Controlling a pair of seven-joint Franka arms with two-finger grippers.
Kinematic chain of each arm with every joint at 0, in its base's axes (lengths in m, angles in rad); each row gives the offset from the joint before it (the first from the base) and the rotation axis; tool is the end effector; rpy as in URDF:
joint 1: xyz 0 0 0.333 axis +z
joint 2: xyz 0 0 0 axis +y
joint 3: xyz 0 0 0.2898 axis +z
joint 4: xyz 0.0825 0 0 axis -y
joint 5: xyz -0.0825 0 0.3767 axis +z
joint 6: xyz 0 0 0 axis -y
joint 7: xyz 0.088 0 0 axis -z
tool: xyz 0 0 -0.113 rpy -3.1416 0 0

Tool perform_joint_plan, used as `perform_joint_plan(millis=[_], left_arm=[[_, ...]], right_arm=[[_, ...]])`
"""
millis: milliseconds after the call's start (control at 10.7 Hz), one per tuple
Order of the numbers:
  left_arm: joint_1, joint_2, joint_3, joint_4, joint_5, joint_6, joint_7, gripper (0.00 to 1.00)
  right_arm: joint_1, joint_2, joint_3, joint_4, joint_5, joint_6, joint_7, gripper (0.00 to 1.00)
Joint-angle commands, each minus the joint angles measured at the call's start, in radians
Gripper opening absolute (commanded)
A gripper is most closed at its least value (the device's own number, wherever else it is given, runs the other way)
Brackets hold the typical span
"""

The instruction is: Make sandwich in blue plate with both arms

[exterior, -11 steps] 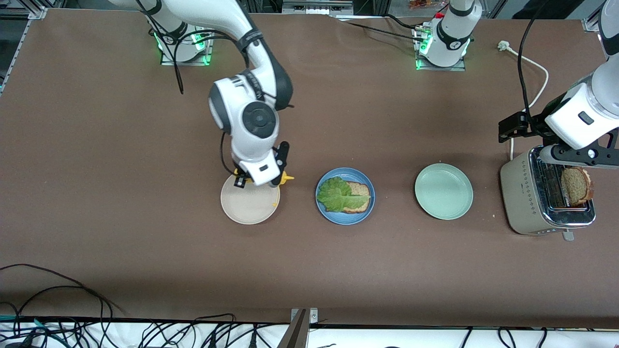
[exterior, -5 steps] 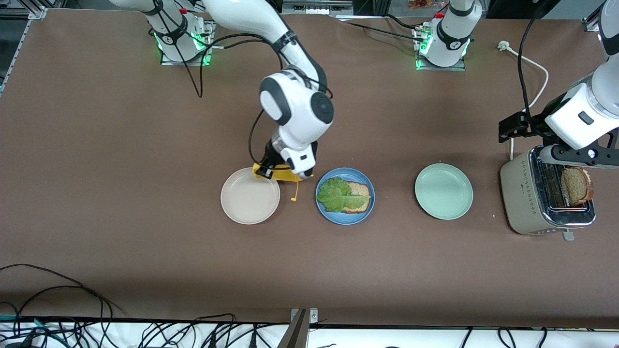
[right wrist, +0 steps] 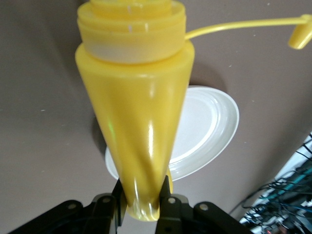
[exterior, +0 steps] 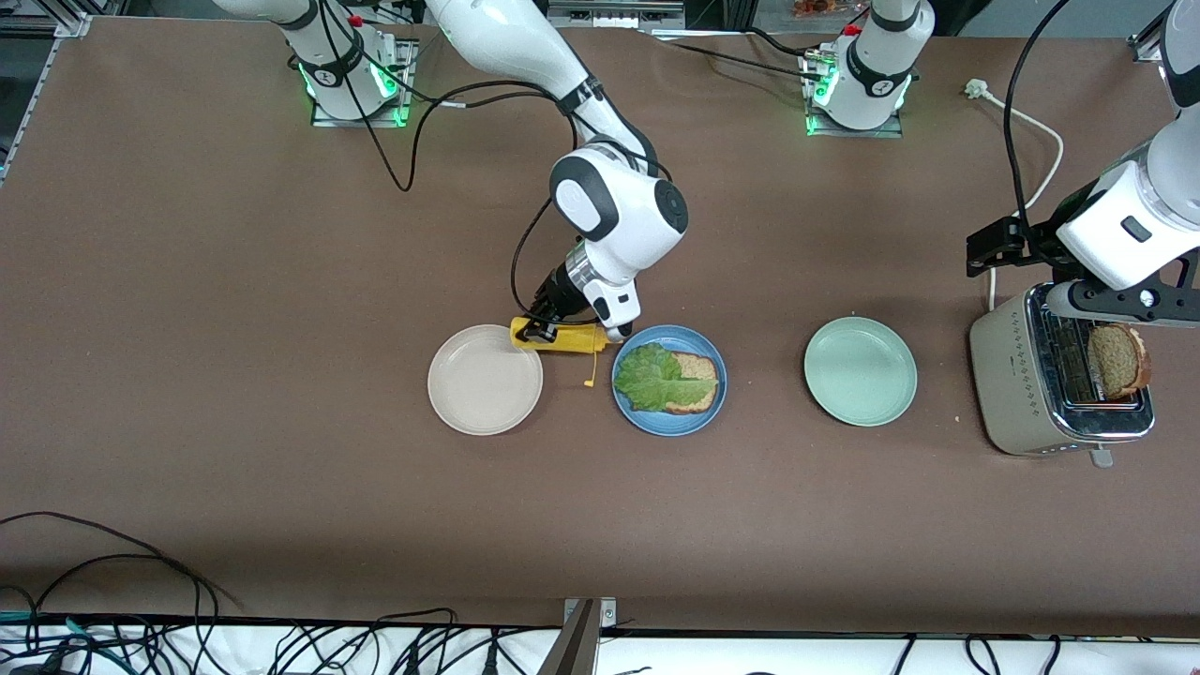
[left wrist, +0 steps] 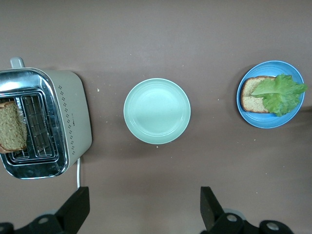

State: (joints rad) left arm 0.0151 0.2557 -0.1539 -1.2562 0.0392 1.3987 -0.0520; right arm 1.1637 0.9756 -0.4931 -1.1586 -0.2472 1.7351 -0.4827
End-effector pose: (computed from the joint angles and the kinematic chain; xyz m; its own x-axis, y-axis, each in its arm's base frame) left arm 0.5948 -0.0656 0.5763 0.9908 -0.0785 -0.1100 -0.0797 -0.9968 -0.0061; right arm 0.5048 0.4857 0.2214 0.2789 0.7828 -0.5563 0.9298 -0.0754 0.3602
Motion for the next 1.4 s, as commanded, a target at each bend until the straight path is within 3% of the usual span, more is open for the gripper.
perform_joint_plan(millis=[0, 1029, 1310], left_arm=[[-0.001, -0.006, -0.001, 0.009, 0.016, -0.015, 0.007, 1.0], [-0.001, -0.006, -0.003, 0.009, 0.016, -0.015, 0.0, 1.0], [-0.001, -0.006, -0.003, 0.009, 0.016, -0.015, -0.003, 1.0]], right_arm=[[0.014, 0.057, -0.022, 0.068, -0.063, -0.034, 0.019, 0.0], [-0.002, 0.069, -0.059, 0.066, -0.086, 0.024, 0.01, 0.0], [-0.027, 0.043, -0.061, 0.051, 0.035, 0.04, -0.034, 0.0]])
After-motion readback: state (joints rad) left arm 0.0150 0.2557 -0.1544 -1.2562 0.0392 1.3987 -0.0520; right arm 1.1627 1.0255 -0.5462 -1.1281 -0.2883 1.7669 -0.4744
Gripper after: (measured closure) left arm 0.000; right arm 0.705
